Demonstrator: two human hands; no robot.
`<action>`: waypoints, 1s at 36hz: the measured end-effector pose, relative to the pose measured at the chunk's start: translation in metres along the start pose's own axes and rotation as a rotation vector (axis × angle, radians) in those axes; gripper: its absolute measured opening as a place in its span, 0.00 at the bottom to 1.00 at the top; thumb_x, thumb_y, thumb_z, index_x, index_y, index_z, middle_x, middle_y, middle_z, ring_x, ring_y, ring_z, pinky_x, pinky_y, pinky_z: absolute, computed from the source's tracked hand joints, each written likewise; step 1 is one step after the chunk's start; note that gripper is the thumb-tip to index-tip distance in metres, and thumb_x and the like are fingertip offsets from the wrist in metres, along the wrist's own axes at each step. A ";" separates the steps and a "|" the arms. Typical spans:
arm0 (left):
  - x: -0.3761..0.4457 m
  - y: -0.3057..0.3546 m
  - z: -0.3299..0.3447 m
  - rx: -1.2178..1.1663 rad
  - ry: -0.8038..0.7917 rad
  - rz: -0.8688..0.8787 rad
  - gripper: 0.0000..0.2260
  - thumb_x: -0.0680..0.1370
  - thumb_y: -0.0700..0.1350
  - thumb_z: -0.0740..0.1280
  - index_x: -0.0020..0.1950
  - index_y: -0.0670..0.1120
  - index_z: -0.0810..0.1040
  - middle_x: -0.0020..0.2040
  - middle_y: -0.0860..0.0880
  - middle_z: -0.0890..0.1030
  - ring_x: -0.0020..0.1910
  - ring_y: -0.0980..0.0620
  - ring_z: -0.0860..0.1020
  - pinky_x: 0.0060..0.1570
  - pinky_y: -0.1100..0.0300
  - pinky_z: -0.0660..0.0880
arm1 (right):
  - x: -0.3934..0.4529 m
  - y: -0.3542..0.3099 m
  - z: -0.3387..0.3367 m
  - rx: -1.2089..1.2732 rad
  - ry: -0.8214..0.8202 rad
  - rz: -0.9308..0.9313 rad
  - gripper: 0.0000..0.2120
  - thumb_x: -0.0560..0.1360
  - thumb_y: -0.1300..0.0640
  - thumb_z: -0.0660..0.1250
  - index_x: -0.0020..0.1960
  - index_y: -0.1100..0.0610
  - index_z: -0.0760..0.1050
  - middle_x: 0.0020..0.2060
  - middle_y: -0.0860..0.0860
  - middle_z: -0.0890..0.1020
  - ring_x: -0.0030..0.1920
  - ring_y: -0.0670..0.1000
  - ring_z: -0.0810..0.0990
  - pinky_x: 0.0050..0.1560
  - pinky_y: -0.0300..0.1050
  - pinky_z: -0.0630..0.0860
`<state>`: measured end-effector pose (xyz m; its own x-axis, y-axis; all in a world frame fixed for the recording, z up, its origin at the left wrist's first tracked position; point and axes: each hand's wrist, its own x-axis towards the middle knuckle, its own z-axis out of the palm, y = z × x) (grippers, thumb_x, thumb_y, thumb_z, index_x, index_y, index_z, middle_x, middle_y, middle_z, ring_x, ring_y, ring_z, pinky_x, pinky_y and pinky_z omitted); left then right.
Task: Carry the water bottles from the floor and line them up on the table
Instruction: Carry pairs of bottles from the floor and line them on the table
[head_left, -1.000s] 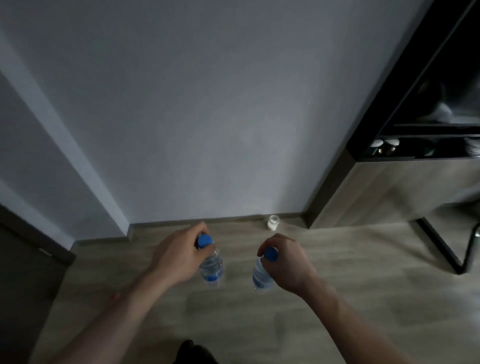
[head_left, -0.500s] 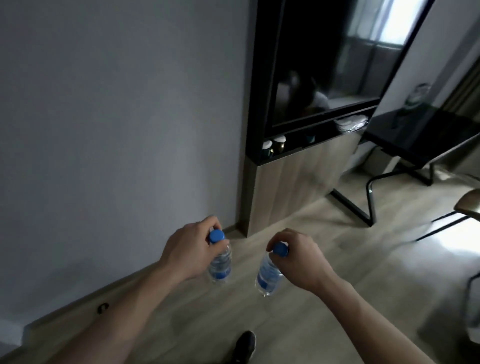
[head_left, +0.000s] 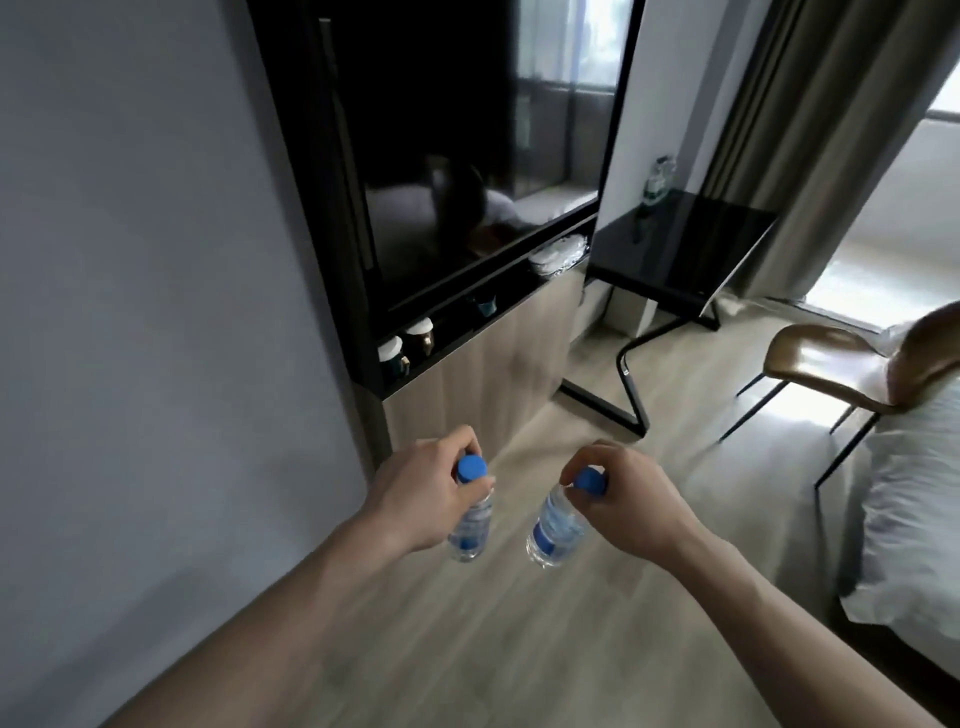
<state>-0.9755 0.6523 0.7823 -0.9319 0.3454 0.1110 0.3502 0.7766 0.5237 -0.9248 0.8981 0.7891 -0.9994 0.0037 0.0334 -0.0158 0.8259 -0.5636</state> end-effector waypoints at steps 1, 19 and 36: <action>0.014 0.006 0.005 0.004 -0.004 0.011 0.14 0.72 0.62 0.67 0.45 0.55 0.69 0.33 0.56 0.76 0.34 0.56 0.75 0.32 0.57 0.71 | 0.007 0.010 -0.007 -0.003 0.013 0.006 0.08 0.69 0.54 0.69 0.40 0.40 0.77 0.43 0.37 0.79 0.43 0.39 0.78 0.39 0.31 0.69; 0.224 0.159 0.121 -0.073 0.040 0.012 0.13 0.71 0.62 0.68 0.44 0.55 0.70 0.32 0.58 0.76 0.31 0.54 0.73 0.31 0.57 0.70 | 0.132 0.217 -0.155 -0.031 0.009 -0.006 0.07 0.70 0.56 0.69 0.43 0.44 0.80 0.43 0.40 0.80 0.42 0.42 0.77 0.43 0.38 0.74; 0.412 0.217 0.183 -0.036 0.040 -0.009 0.12 0.73 0.60 0.69 0.44 0.55 0.70 0.32 0.60 0.76 0.31 0.55 0.73 0.31 0.58 0.70 | 0.281 0.347 -0.248 0.011 0.021 0.002 0.08 0.69 0.56 0.69 0.40 0.42 0.78 0.39 0.37 0.78 0.40 0.38 0.77 0.39 0.32 0.69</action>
<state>-1.2660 1.0601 0.7870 -0.9383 0.3167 0.1391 0.3387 0.7599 0.5548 -1.2041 1.3256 0.8073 -0.9986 0.0173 0.0501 -0.0146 0.8194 -0.5730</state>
